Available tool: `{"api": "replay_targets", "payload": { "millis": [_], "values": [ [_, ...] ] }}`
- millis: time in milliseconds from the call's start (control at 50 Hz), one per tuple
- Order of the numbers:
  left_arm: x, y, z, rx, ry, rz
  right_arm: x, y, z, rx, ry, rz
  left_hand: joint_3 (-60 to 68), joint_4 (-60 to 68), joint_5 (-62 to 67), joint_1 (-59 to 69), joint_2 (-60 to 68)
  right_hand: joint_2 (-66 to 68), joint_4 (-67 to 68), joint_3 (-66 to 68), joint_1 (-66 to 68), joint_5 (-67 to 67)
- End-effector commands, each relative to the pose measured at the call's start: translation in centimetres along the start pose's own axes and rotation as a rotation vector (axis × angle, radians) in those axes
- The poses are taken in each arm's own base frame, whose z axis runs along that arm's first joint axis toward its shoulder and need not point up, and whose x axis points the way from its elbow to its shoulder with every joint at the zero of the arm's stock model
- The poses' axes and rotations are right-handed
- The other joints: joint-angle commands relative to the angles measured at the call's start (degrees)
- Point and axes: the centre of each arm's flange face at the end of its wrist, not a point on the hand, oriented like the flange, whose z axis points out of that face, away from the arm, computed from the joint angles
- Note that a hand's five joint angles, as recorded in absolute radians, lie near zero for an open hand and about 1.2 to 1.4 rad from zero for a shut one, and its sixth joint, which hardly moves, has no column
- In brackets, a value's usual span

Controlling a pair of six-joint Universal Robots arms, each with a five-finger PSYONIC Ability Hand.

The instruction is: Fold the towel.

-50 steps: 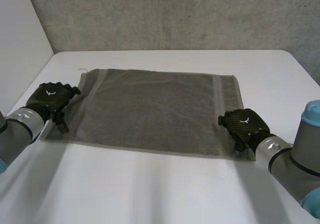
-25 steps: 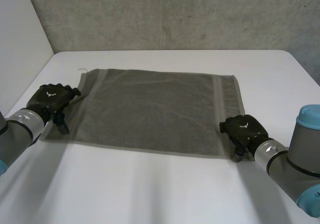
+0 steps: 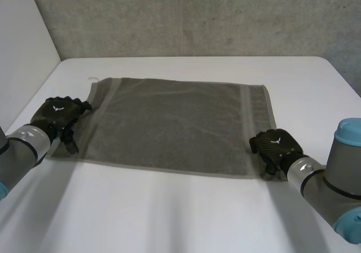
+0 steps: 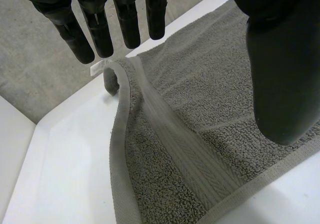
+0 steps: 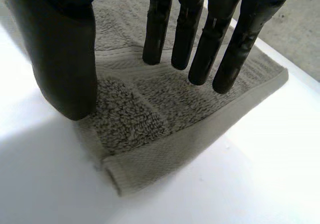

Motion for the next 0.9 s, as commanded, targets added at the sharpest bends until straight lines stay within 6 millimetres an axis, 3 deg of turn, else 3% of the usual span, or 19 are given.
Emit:
{"api": "replay_targets", "payload": {
  "millis": [20,200,260,300,340,460,640,900],
  "values": [
    [0.1,0.1,-0.1,-0.002,0.001,0.0,0.5,-0.5,0.6,0.036,0.02,-0.011,-2.09,-1.97,-12.42,-2.05,-2.17,7.18,7.25,7.21,7.08,7.35],
    [0.1,0.1,-0.1,0.0,0.0,0.0,0.8,-1.2,1.0,0.06,0.031,-0.017,-2.09,-1.97,-12.42,-2.05,-2.17,14.6,14.67,14.63,14.5,14.77],
    [0.1,0.1,-0.1,0.0,0.0,0.0,0.8,-1.2,1.2,0.069,0.033,-0.015,-1.92,-1.8,-12.25,-1.88,-2.0,22.68,22.75,22.7,22.57,22.84],
    [0.0,0.1,0.0,0.001,-0.001,0.0,1.1,-1.3,1.4,0.077,0.045,-0.009,-1.92,-1.8,-12.25,-1.88,-2.0,39.24,39.3,39.26,39.13,39.4],
    [0.0,0.1,-0.1,-0.001,-0.001,-0.001,1.2,-1.4,1.5,0.08,0.048,-0.007,-1.92,-1.8,-12.25,-1.88,-2.0,43.94,44.0,43.96,43.83,44.1],
    [0.3,0.4,-0.1,0.001,0.012,0.004,4.3,-1.4,1.7,0.09,0.134,0.113,-1.59,-1.47,-11.92,-1.55,-1.67,43.98,44.05,44.0,43.88,44.14],
    [1.0,0.8,-0.3,0.013,0.073,0.003,7.4,-1.1,2.0,0.093,0.205,0.24,0.43,0.55,-9.9,0.47,0.35,43.98,44.05,44.0,43.88,44.14],
    [2.1,2.3,-0.5,-0.044,0.115,-0.01,7.5,-1.1,2.1,0.091,0.205,0.243,6.83,6.95,-3.5,6.87,6.75,43.98,44.05,44.0,43.88,44.14]
  ]
}}
